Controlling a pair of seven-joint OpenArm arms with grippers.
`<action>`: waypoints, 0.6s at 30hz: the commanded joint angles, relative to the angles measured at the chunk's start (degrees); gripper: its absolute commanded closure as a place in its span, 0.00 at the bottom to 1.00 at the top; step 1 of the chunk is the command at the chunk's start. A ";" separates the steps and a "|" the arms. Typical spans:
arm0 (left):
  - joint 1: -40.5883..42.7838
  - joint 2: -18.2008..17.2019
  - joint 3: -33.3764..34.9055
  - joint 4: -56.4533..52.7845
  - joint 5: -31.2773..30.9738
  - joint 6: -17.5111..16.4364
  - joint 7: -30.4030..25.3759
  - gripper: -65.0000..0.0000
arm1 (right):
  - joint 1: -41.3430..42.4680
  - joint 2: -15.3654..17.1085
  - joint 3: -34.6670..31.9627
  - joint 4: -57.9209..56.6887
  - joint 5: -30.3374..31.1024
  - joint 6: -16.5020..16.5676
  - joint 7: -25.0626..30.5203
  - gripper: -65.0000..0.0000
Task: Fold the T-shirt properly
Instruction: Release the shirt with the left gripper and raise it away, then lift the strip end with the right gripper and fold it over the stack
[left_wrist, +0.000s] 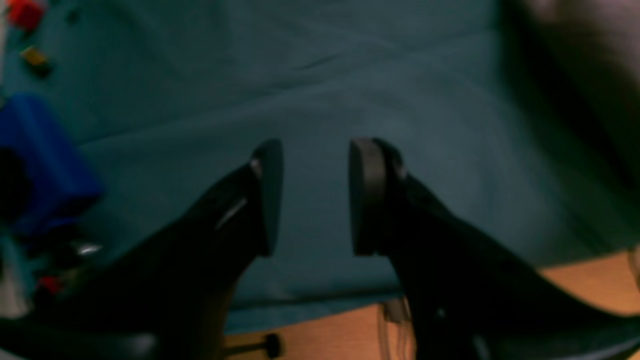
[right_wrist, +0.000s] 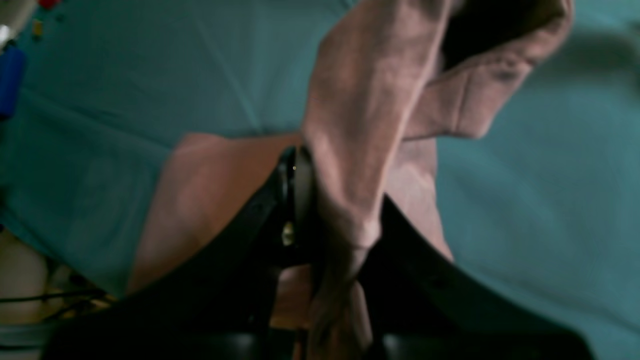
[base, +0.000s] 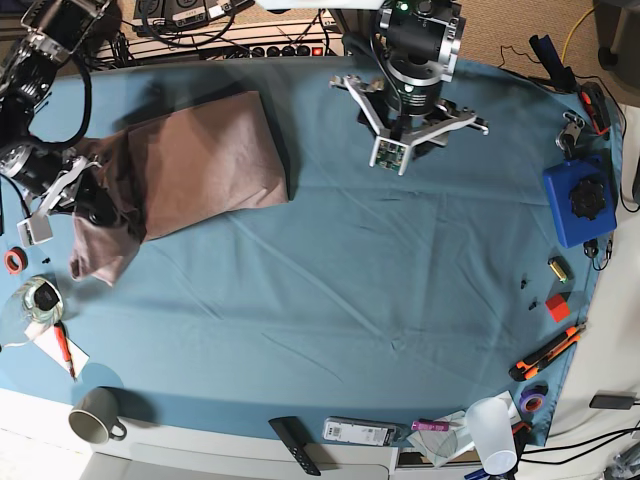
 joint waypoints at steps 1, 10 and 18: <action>0.50 0.44 0.26 0.92 0.94 0.94 -0.76 0.68 | 0.07 0.83 0.33 1.84 2.29 0.10 1.45 1.00; 1.05 0.44 0.26 0.92 9.66 7.58 -0.31 0.68 | -2.75 0.85 -8.55 3.56 6.75 0.10 1.45 1.00; 1.05 0.46 0.26 0.92 11.39 8.61 -0.52 0.68 | -2.60 0.83 -18.71 3.58 8.13 0.10 1.45 1.00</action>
